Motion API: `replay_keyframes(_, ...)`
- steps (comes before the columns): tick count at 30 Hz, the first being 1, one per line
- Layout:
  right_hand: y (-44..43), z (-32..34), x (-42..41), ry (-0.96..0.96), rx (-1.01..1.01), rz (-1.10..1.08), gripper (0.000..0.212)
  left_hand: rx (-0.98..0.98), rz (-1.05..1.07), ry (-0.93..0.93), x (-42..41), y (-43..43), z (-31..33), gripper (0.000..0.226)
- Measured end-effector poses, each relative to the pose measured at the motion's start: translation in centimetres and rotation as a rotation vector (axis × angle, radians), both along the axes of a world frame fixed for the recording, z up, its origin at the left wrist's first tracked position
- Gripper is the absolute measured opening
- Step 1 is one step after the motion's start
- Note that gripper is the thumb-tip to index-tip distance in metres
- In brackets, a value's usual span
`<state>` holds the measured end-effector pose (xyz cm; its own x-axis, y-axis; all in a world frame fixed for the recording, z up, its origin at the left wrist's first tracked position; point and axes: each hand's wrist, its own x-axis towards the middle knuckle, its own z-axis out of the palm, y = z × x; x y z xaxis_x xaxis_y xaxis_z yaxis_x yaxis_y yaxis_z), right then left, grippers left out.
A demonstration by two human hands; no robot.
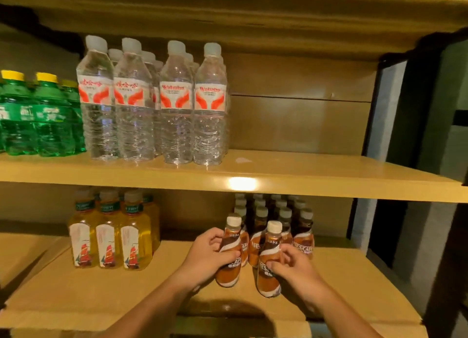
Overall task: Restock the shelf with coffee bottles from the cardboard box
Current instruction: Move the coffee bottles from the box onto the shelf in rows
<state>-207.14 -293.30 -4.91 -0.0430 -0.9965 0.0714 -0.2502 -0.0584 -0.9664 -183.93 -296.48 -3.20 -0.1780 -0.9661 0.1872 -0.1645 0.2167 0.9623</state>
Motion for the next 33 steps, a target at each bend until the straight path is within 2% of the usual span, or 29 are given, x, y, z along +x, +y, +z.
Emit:
replay_keyframes(5,-1.8,-0.5,-0.1,-0.011,-0.018,0.047,0.037,0.017,0.044,0.053,-1.3,-1.1,-1.4,0.036)
replay_keyframes(16,-2.5,-1.2,-0.3,0.057,-0.112,0.037,0.036,-0.015,0.102,0.145,-1.8,-2.3,-3.4,0.054)
replay_keyframes(21,-2.9,-1.3,-0.3,0.054,-0.133,-0.031,0.037,-0.038,0.100,0.139,-1.8,-2.1,-4.1,0.048)
replay_keyframes(26,-2.7,-1.3,-0.5,0.017,-0.123,0.016,0.037,-0.057,0.116,0.131,-1.9,-2.2,-4.4,0.047)
replay_keyframes(33,-2.8,-0.8,-1.1,0.070,-0.105,0.078,0.042,-0.033,0.102,0.125,-2.0,-2.4,-4.4,0.046)
